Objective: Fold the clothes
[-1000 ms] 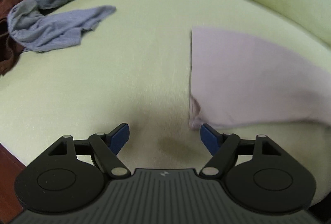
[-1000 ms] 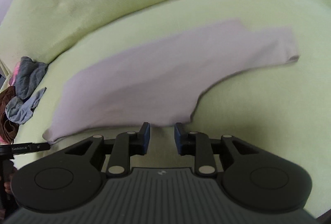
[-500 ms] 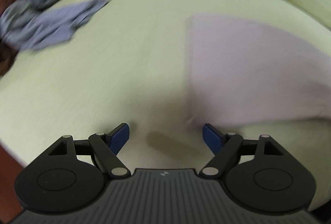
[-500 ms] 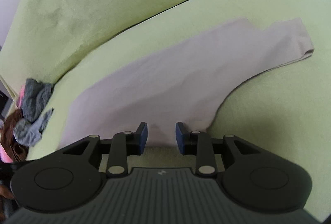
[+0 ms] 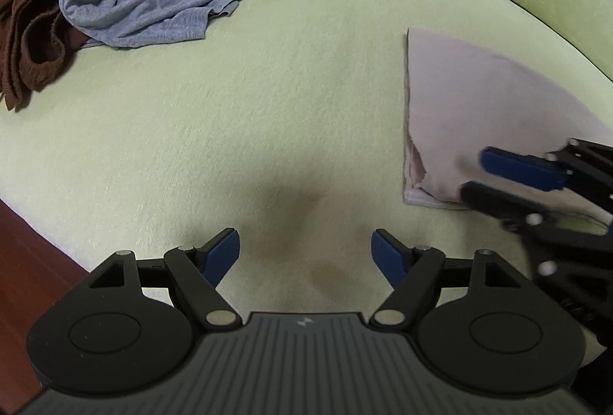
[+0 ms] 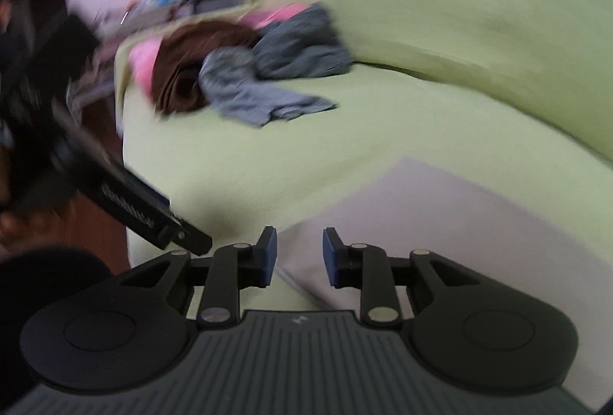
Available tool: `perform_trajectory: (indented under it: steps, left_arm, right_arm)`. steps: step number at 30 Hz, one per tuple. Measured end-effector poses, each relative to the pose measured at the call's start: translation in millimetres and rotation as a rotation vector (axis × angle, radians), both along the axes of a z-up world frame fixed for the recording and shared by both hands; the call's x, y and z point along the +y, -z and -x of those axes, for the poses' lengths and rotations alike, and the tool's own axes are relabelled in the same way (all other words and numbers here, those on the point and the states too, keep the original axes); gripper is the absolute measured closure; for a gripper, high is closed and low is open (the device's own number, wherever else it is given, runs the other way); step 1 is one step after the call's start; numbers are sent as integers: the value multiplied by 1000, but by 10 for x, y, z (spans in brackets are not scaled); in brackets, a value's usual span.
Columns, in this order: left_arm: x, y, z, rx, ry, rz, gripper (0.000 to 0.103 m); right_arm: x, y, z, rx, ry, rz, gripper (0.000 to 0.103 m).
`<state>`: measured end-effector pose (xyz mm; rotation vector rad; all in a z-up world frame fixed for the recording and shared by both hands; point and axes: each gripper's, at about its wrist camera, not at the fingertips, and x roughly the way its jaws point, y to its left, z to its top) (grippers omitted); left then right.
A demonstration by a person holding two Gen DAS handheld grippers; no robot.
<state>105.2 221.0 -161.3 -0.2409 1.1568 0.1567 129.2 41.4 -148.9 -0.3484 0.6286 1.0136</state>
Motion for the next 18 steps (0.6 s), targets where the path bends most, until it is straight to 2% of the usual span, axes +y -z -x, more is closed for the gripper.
perform_trajectory:
  steps: [1,2,4,11,15,18]
  left_arm:
    - [27,21,1,4,-6,11,26]
    - [53,43,2,8,-12,22,26]
    - [92,85,1,20,-23,42,26]
    - [170,162,12,20,-25,79,26]
    - [170,187,14,26,-25,82,26]
    - [165,184,21,23,-21,83,26]
  right_arm:
    - [36,11,4,-6,-13,12,82]
    - [81,30,14,-18,-28,32,89]
    - [197,106,59,-67,-67,103,98]
    - [355,261,230,-185,-114,225,99]
    - [370,278,255,-212,-125,210,103]
    - [364,255,241,-200,-107,187,103]
